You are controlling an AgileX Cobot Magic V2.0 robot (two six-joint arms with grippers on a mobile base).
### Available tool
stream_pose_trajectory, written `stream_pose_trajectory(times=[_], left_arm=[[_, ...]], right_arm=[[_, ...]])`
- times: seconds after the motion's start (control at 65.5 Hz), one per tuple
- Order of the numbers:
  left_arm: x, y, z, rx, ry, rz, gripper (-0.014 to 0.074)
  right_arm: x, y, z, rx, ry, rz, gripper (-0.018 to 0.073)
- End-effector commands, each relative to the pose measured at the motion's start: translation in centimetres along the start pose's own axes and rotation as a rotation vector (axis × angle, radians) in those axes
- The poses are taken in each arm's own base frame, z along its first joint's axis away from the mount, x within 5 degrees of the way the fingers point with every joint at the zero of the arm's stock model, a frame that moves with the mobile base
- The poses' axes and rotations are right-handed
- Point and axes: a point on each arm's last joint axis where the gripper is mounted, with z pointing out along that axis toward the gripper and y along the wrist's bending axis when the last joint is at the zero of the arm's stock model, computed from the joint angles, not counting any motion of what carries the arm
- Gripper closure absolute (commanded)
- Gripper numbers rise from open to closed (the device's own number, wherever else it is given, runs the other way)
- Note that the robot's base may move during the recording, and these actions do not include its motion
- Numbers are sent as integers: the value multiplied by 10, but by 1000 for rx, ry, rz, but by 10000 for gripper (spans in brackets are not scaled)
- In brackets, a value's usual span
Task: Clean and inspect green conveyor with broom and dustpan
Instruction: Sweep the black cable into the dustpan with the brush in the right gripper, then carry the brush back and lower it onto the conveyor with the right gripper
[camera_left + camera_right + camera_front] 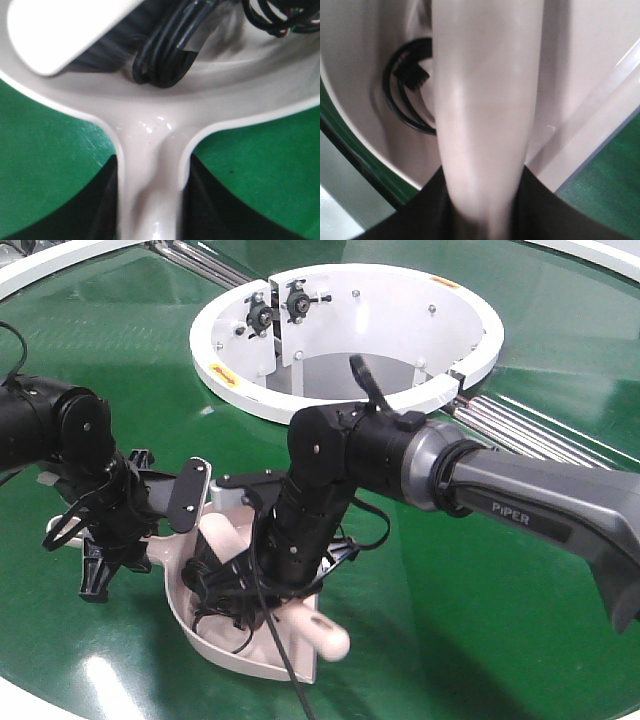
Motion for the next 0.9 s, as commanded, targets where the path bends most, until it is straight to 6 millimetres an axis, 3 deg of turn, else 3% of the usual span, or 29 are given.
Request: stream_pose_trajectory(times=[0.0,0.214,0.458,0.672,0.886], left_arm=[[-5,2,-22,-58,-30,7,603],[-5,2,-22,-58,-31,7,603],[-5,2,-22,-57,-30,8,603],[-5,2,-22,-58,-30,8,603],[-5,2,-22,-58,-30,8,603]], right_arm=[[-4,7,-38,-24,-129,-24,565],[0,-11,-64,90,-173,-36,565],[10,-52,-122,209,-295,32,564],[47,-101,-165,288,-408,122,564],[94,-145,-171,339,-486,264,564]])
